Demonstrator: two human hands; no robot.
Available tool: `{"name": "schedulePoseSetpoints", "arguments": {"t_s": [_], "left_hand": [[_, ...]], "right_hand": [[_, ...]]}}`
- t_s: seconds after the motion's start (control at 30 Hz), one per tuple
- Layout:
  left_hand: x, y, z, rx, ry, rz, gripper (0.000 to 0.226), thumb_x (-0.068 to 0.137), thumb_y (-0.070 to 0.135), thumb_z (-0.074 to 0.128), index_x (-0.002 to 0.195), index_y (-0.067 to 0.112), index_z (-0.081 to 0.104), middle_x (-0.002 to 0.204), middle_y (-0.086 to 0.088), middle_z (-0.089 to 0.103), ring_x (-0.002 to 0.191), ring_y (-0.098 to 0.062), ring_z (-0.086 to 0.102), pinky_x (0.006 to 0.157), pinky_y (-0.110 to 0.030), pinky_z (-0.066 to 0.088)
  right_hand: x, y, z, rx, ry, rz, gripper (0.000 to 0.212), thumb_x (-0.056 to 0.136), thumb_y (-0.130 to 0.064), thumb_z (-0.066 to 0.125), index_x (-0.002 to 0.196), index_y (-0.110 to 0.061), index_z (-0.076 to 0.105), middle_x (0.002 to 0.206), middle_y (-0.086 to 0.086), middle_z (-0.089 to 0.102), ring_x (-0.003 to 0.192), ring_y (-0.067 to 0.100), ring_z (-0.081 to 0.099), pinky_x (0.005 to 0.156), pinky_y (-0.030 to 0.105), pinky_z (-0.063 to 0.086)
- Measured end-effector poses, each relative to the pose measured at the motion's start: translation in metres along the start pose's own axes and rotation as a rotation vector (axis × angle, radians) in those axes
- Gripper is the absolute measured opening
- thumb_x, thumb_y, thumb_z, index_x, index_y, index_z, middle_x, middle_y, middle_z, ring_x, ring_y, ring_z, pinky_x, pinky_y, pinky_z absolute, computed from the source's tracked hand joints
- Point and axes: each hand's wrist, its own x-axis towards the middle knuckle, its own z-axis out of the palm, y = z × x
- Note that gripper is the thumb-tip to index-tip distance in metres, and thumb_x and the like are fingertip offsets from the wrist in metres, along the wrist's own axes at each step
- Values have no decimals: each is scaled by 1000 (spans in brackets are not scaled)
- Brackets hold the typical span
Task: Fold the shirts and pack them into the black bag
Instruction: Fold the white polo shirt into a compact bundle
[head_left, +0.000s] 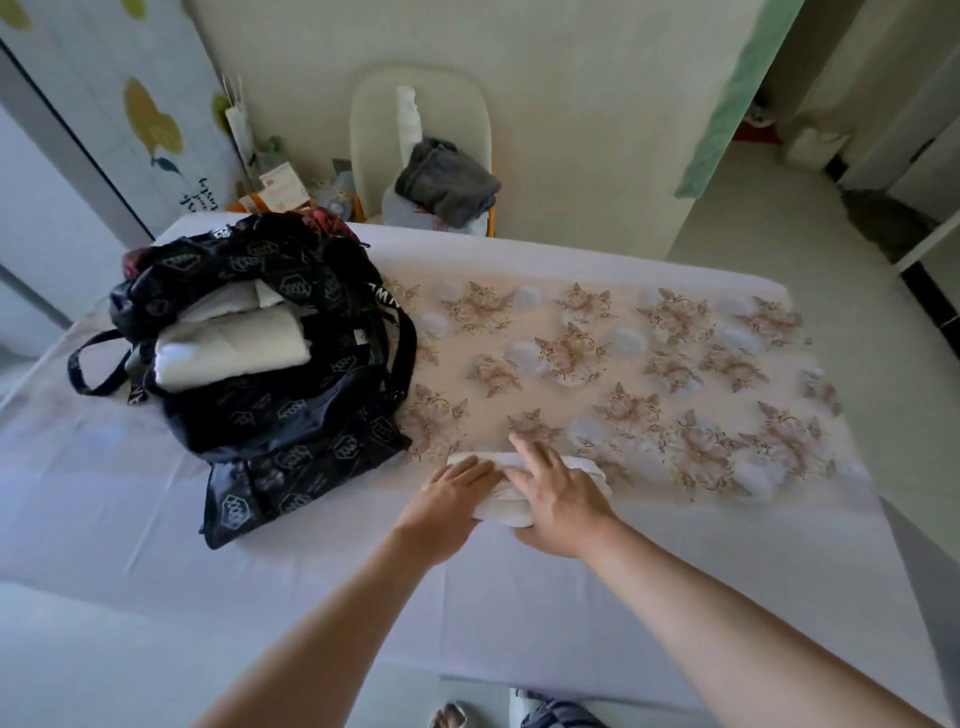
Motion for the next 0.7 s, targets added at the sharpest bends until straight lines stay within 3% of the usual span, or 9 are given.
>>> {"name": "schedulePoseSetpoints", "arguments": {"t_s": [0.1,0.2,0.27,0.47,0.6,0.7], "left_hand": [[0,4,-8,-75,10,-34,60,90,17,66,147,20,45,152,2,43,144,-19,34,119,-27,16],[2,12,-35,-111,44,-101,51,90,17,64,140,21,52,139,1,57,127,-21,52,106,-30,37],[2,15,-60,-116,84,-145,46,90,19,62,136,24,55,131,1,62,115,-23,58,95,-32,44],[-15,-7,-132,-152,359,-232,38,90,26,64,127,29,58,118,11,59,101,-17,59,81,-33,50],[-30,-52,-174,-140,592,-297,48,96,26,59,141,20,45,136,5,50,121,-13,48,97,-25,43],[-41,-103,-197,-83,800,-394,42,98,22,55,137,11,44,135,-4,49,127,-19,42,108,-33,37]], "right_hand": [[5,-1,-3,-36,-34,-39,87,89,-47,62,156,-22,12,156,4,29,140,27,35,98,42,47],[13,0,-20,50,-13,-84,63,94,-35,60,148,-27,26,137,-1,50,120,28,56,91,41,50],[21,2,-40,142,1,-94,53,95,-34,58,142,-31,32,132,-2,55,112,28,61,89,41,51],[61,-20,-107,322,86,-171,51,94,-41,60,141,-33,41,136,-8,47,112,24,57,88,40,48],[102,-61,-149,483,144,-164,46,93,-41,61,136,-32,48,123,-9,55,104,19,57,80,35,45],[137,-98,-169,680,154,-100,41,92,-40,64,130,-31,52,112,-10,62,97,16,60,80,34,49]]}}
